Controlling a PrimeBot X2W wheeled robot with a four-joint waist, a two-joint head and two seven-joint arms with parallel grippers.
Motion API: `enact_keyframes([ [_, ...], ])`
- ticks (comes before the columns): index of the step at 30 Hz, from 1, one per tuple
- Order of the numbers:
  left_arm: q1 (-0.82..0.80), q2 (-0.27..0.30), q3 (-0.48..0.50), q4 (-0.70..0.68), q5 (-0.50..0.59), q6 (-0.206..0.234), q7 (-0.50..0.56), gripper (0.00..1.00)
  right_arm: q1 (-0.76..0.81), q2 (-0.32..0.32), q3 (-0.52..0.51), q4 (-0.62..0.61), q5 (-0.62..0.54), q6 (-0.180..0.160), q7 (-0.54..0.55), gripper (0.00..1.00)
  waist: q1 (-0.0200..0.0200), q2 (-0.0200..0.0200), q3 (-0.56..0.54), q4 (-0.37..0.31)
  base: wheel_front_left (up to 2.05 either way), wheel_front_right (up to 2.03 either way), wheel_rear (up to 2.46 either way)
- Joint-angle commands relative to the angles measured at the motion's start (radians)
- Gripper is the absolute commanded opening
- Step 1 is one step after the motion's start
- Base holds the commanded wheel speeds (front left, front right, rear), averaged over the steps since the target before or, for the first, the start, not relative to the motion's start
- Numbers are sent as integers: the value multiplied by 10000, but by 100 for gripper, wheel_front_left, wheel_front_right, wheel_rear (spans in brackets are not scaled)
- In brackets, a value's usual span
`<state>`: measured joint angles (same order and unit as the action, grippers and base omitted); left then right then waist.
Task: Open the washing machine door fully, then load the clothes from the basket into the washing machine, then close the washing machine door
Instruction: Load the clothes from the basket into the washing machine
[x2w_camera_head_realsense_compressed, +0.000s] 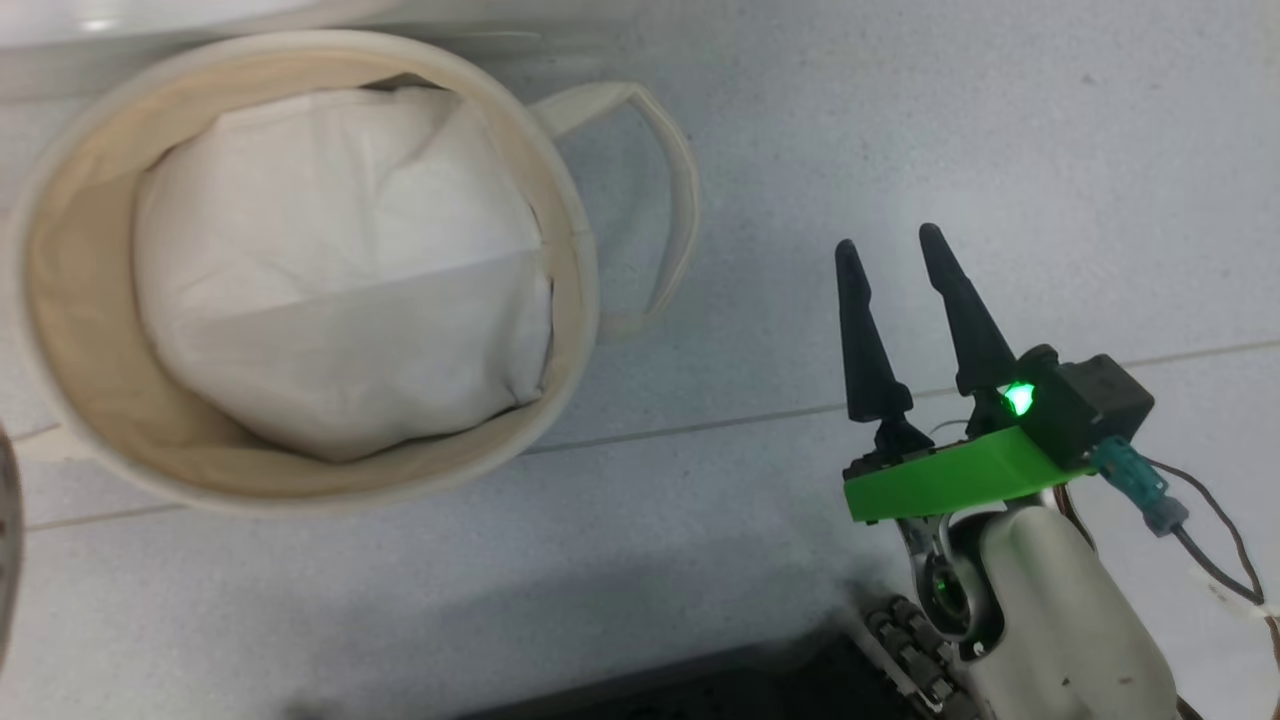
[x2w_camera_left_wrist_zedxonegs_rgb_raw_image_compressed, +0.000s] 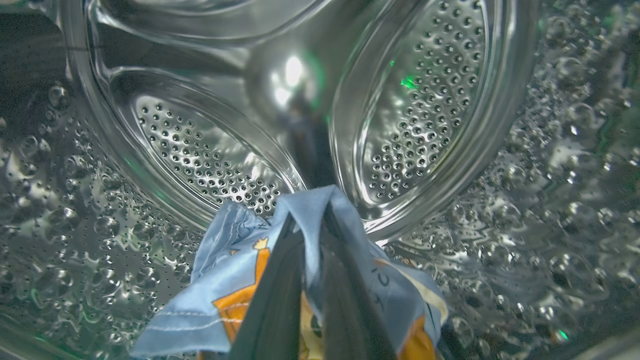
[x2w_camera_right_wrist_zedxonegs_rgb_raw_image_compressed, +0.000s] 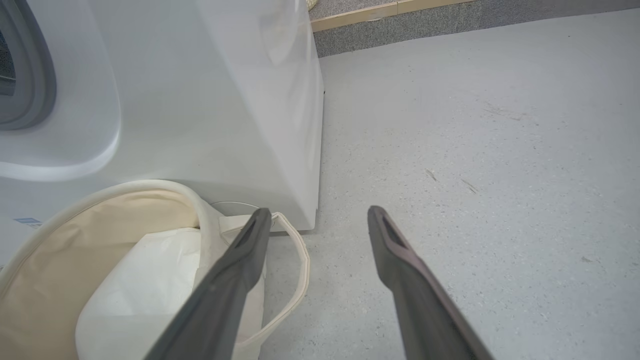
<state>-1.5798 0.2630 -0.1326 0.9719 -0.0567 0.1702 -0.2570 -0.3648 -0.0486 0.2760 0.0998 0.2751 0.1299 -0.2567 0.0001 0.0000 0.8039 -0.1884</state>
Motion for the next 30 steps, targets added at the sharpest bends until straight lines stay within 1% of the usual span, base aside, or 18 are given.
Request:
enact_keyframes([
  [1, -539, 604, 181, -204, -81, -32, -46, 0, 179, -16, 215, -337, 176, 8, -51, 100, -1, 0, 254, -203, 0, 0, 0],
  [2, -678, 671, 166, -111, -76, -109, -46, 0, 167, -16, 220, -374, 222, 8, -51, 100, -1, 0, 321, -265, 0, 0, 0],
  [4, -962, 819, 200, -10, -71, -105, -46, 0, 158, -16, 218, -446, 291, 8, -51, 100, -1, 0, 469, -359, 0, 0, 0],
  [7, -1257, 867, 192, 330, -99, -172, -46, 0, 161, -16, 202, -480, 269, 8, -51, 100, -1, 0, 662, -404, 0, 0, 0],
  [8, -1358, 837, 275, 434, -205, -191, -46, 30, 151, -16, 222, -477, 256, 8, -51, 100, -1, 0, 712, -420, 0, 0, 0],
  [9, -1442, 777, 469, 534, -456, -303, -46, 100, 137, -16, 255, -480, 257, 8, -51, 100, -1, 0, 744, -439, 0, 0, 0],
  [10, -1513, 793, 709, 559, -683, -281, -46, 100, 125, -16, 280, -491, 290, 8, -51, 100, -1, 0, 763, -461, 0, 0, 0],
  [12, -1531, 871, 724, 550, -654, -250, -46, 100, 106, -16, 265, -530, 331, 8, -51, 100, -1, 0, 821, -441, 0, 0, 0],
  [14, -1426, 831, 592, 563, -558, -372, -47, 100, 90, -16, 188, -537, 332, 8, -51, 100, -1, 0, 824, -350, 0, 0, 0],
  [20, -1076, 721, 454, 39, -421, -447, -47, 100, -75, -16, 119, -490, 218, 8, -51, 100, -1, 0, 698, -68, 0, 0, 0],
  [22, -695, 663, 421, -269, -403, -550, -47, 100, -109, -16, 88, -433, 182, 8, -51, 100, -1, 0, 492, 38, 0, 0, 0],
  [26, 369, 520, 452, -936, -392, -591, -47, 100, -67, -16, 80, -248, 63, 8, -51, 100, -1, 0, -135, 306, 0, 0, 0],
  [30, 1744, 213, 525, -1563, -453, -627, -47, 100, 96, -16, 6, 22, -146, 8, -51, 100, -1, 0, -992, 673, 0, 0, 0],
])
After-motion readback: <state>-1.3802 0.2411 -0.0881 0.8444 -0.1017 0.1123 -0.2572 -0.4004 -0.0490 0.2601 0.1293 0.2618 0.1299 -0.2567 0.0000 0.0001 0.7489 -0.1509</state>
